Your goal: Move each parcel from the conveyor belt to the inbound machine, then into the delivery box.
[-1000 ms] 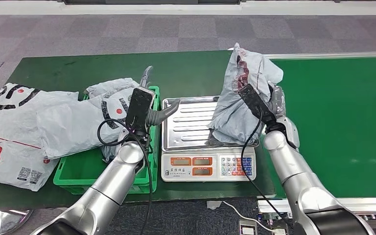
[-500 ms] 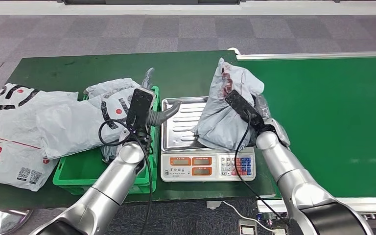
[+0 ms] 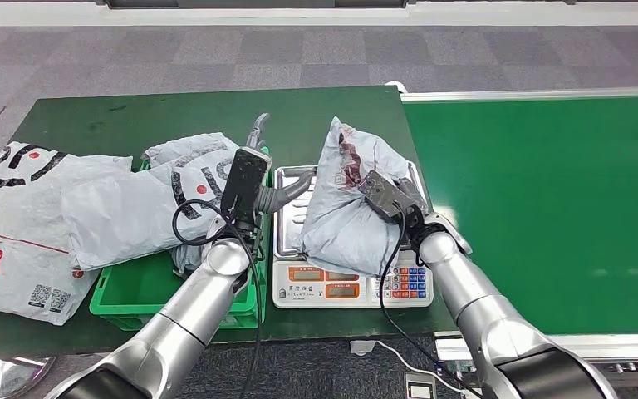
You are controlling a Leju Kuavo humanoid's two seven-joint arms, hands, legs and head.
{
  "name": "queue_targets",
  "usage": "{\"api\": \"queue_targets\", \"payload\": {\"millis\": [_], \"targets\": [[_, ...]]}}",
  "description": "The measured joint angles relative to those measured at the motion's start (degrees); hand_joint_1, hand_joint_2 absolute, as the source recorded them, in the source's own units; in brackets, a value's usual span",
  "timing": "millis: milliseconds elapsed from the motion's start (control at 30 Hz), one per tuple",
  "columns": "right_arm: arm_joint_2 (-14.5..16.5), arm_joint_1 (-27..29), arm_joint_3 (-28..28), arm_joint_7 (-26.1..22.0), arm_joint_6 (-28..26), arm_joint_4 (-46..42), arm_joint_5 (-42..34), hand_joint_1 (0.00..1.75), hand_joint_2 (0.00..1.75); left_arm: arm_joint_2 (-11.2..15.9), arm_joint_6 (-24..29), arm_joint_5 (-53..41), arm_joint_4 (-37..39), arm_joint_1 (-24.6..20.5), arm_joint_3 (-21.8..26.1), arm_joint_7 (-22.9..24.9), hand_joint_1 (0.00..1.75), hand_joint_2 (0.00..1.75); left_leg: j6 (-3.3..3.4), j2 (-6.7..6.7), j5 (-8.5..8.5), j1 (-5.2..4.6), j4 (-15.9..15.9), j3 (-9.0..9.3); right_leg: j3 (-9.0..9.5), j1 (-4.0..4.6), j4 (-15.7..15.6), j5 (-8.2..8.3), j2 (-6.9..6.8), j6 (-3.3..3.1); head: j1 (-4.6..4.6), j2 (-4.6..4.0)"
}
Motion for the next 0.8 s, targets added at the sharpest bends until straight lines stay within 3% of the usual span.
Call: {"api": "queue_targets", "payload": {"millis": [333,467,800], "targets": [[0.00,0.02,0.61,0.00,0.01,0.00,-0.10,1.75,1.75,-0.04,0.00,0.00,0.05,-0.04,-0.02,0.00,0.00,1.75,0.00,0.00,0.00,0.00,0.00,0.01,0.00,0.00,0.00,0.00,0.00,0.00,0.00,0.00],[-0.02,0.10,0.75,-0.53,0.42,-0.02,-0.30,0.02,1.75,-0.06,0.00,0.00,0.09,-0.14,-0.07,0.00,0.00,1.75,0.00,0.01,0.00,0.00,0.00,0.01,0.00,0.00,0.00,0.00,0.01,0.00,0.00,0.00],[-1.69,2.87,1.48,-2.13,-2.80,-2.20,-1.29,0.00,1.75,0.07,1.01,-0.05,0.06,-0.53,-1.03,0.01,0.00,1.75,0.00,0.02,0.00,0.00,0.00,0.02,0.01,0.00,0.00,0.00,0.03,0.00,-0.01,0.00]]}}
